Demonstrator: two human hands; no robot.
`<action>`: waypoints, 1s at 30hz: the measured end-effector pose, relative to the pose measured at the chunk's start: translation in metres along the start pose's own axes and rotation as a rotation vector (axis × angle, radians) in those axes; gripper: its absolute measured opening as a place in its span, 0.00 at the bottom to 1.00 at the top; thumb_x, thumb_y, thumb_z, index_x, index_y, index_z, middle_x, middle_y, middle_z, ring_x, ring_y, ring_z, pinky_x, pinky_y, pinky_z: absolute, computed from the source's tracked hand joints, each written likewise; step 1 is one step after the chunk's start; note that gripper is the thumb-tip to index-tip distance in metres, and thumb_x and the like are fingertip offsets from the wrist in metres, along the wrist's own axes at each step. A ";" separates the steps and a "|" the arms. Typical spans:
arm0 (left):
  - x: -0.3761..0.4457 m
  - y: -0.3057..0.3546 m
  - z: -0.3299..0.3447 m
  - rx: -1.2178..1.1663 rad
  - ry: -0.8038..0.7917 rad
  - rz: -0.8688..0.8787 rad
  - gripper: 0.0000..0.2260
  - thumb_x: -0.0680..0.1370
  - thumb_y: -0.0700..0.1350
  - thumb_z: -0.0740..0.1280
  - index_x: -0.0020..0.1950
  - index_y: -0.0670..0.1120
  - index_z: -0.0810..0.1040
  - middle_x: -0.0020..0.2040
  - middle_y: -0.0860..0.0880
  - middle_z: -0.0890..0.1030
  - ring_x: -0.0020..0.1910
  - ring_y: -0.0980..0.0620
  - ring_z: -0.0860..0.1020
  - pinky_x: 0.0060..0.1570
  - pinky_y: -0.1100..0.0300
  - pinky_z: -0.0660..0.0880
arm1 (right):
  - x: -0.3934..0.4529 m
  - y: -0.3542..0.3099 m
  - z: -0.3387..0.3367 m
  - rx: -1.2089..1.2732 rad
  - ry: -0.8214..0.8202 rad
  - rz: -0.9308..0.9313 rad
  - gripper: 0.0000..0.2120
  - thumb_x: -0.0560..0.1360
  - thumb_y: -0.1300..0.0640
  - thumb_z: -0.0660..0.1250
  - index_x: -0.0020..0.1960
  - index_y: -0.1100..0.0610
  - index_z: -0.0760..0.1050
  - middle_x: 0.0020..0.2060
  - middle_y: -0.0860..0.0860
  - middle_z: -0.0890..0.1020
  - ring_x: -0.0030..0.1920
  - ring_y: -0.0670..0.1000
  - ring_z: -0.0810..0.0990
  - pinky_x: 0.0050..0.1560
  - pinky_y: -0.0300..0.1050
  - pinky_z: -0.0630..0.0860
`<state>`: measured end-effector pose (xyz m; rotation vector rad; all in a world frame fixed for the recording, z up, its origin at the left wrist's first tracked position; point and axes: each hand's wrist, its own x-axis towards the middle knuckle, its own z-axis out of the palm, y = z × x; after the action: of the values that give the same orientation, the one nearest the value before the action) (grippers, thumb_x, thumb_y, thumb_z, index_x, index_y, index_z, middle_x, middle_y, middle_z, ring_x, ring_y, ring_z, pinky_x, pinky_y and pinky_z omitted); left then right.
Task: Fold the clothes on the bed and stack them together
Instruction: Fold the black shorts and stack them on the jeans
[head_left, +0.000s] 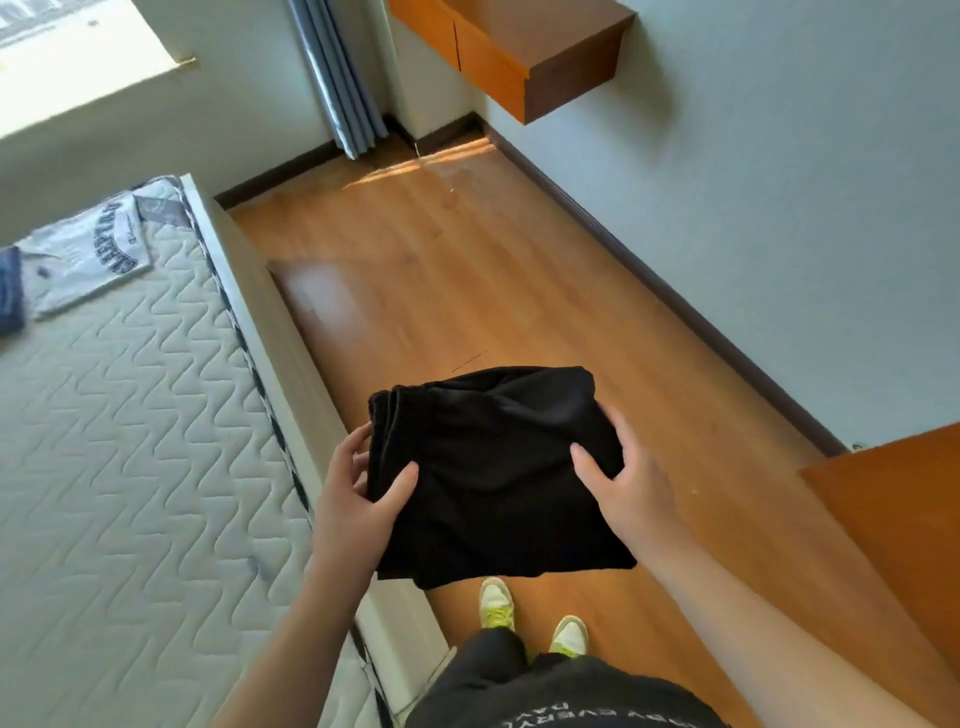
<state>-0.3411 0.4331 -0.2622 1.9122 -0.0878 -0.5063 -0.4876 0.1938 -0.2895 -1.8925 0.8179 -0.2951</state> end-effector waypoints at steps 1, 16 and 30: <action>0.007 0.002 -0.005 -0.012 0.017 -0.003 0.23 0.72 0.54 0.75 0.58 0.76 0.69 0.50 0.69 0.79 0.48 0.67 0.81 0.36 0.68 0.78 | 0.012 -0.009 0.005 -0.008 -0.016 -0.022 0.25 0.77 0.46 0.67 0.72 0.41 0.65 0.67 0.38 0.73 0.63 0.37 0.71 0.56 0.24 0.65; 0.191 0.073 -0.120 -0.160 0.160 0.001 0.21 0.73 0.54 0.74 0.54 0.77 0.70 0.49 0.68 0.80 0.47 0.65 0.81 0.36 0.70 0.77 | 0.225 -0.150 0.131 -0.101 -0.110 -0.190 0.25 0.75 0.40 0.66 0.70 0.37 0.64 0.66 0.39 0.73 0.63 0.44 0.74 0.64 0.47 0.74; 0.410 0.131 -0.124 -0.232 0.189 -0.034 0.20 0.72 0.57 0.74 0.54 0.77 0.70 0.51 0.68 0.81 0.49 0.62 0.82 0.40 0.64 0.80 | 0.455 -0.201 0.181 -0.004 -0.158 -0.178 0.23 0.73 0.39 0.69 0.65 0.32 0.67 0.59 0.29 0.74 0.58 0.35 0.74 0.58 0.40 0.73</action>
<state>0.1010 0.3681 -0.2309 1.7265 0.1217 -0.3399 0.0278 0.0762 -0.2652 -1.9679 0.5464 -0.2490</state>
